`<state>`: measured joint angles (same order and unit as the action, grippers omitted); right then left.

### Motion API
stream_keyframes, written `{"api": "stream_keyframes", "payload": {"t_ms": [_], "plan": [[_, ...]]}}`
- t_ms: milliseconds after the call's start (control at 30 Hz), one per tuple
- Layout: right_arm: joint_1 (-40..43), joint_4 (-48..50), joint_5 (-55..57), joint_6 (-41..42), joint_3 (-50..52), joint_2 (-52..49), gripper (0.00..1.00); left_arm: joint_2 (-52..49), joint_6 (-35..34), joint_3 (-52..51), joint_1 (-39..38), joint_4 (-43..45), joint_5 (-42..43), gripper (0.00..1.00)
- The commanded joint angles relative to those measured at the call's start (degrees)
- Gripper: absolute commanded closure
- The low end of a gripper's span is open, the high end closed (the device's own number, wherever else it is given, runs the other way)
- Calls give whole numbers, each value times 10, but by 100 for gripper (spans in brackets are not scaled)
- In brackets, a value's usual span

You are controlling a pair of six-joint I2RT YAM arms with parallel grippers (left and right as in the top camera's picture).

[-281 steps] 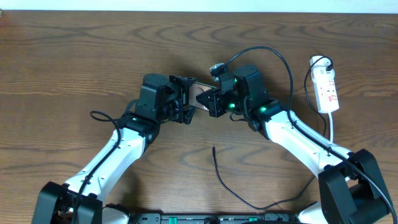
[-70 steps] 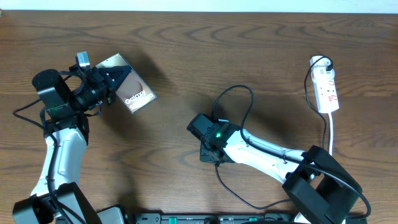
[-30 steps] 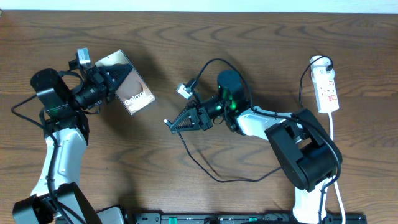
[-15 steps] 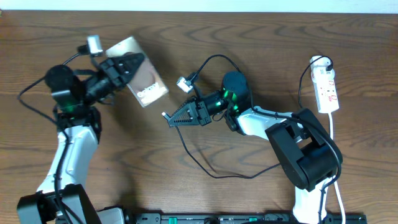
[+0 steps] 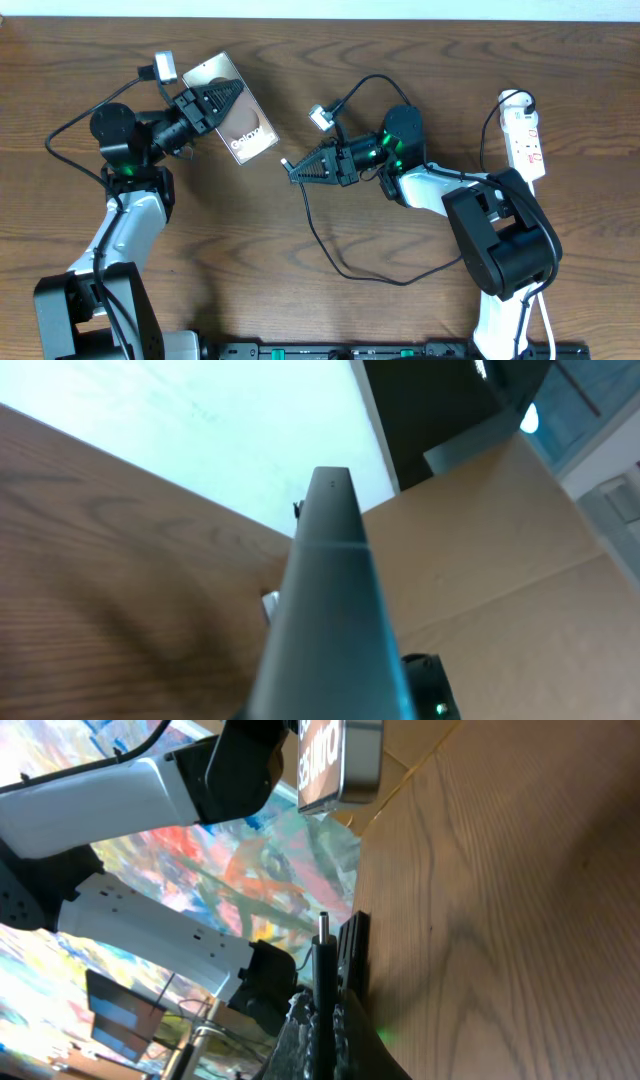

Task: Plug charger to phone and switch on socket
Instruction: 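Lift the cable connector with the right gripper toward the phone's bottom, then push the connector into the phone's charging port with the right gripper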

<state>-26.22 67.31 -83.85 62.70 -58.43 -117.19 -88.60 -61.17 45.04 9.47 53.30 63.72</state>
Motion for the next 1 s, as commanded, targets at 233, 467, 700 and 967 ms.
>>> {"api": "stream_keyframes", "payload": {"t_ms": [233, 467, 700, 967], "plan": [[-2, 114, 59, 80, -3, 3, 99, 7, -114, 13, -2, 13, -70, 93], [-16, 118, 84, 88, -3, 3, 99, 7, -116, 13, -30, 13, -74, 93], [-22, 149, 83, 102, -3, 3, 99, 7, -111, 13, -31, 13, -59, 93], [-22, 158, 83, 110, -3, 3, 99, 7, -112, 13, -31, 13, -48, 93]]}}
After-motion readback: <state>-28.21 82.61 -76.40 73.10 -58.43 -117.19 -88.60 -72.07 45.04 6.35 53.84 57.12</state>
